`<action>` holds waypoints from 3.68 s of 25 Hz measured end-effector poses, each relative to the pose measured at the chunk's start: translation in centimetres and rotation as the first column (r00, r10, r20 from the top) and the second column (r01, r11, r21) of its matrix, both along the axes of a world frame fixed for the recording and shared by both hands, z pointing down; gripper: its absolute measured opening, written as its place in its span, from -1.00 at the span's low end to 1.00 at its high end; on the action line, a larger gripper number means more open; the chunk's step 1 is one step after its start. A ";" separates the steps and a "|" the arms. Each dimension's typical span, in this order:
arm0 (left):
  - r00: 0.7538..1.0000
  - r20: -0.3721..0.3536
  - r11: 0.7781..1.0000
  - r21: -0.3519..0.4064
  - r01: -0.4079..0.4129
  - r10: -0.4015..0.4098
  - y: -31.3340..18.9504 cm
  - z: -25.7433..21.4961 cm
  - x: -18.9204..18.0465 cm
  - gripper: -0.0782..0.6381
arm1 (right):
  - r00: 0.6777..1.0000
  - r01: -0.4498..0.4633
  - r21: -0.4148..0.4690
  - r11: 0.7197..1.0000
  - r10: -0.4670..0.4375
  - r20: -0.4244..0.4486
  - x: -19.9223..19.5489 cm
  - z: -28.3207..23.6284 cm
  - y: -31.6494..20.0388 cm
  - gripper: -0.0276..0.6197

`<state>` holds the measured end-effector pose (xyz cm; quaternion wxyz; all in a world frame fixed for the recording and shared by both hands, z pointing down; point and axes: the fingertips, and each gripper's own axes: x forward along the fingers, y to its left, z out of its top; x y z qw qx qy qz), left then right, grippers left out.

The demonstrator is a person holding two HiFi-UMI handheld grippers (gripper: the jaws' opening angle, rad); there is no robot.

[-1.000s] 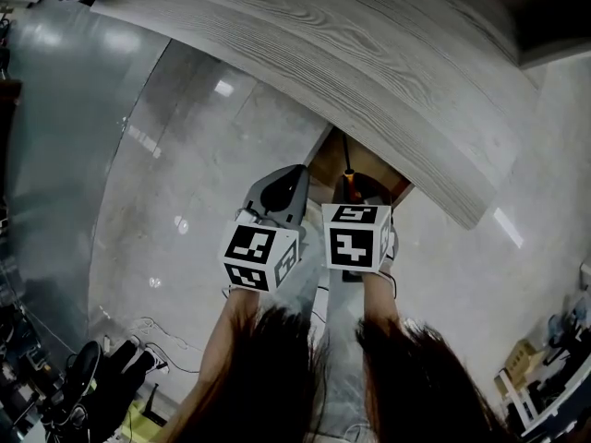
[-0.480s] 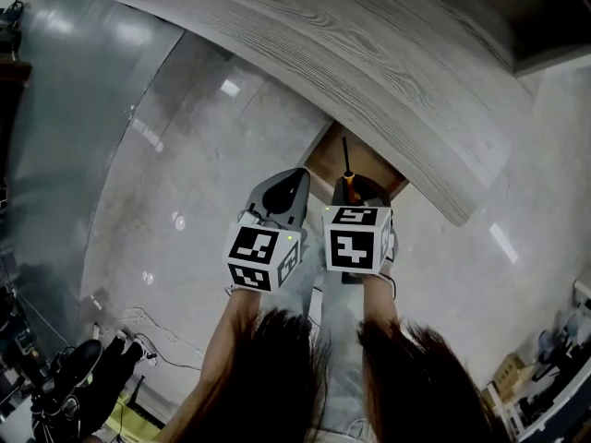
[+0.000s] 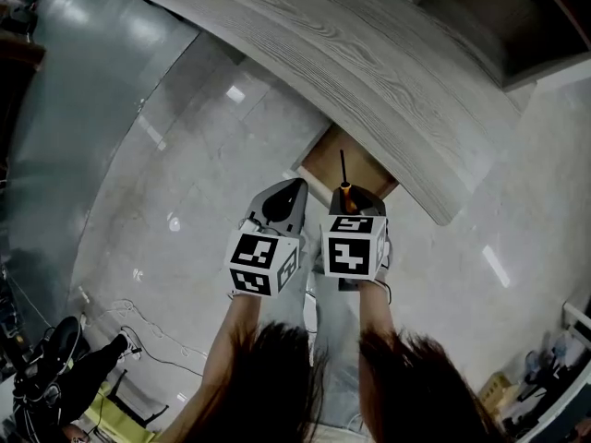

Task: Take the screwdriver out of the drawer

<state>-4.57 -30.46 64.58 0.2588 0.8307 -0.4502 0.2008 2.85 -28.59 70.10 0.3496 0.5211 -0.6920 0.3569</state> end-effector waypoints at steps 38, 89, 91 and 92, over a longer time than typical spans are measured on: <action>0.994 -0.027 0.992 0.067 0.103 -0.101 5.3 -12.0 2.1 -0.73 | 0.989 0.141 0.187 0.972 -0.145 0.011 1.7 -13.8 2.9 -0.66; 0.999 -0.014 0.928 0.372 -0.023 0.030 16.2 -29.0 -1.5 -0.73 | 0.993 0.104 0.491 0.865 -0.064 -0.098 1.9 -30.6 14.5 -0.66; 0.999 -0.017 0.922 0.388 -0.021 0.030 16.7 -29.7 -1.7 -0.73 | 0.993 0.100 0.510 0.854 -0.058 -0.098 1.8 -31.0 15.1 -0.66; 0.999 -0.018 0.919 0.395 -0.021 0.030 17.1 -30.0 -1.8 -0.73 | 0.994 0.097 0.522 0.847 -0.054 -0.096 1.7 -31.2 15.4 -0.66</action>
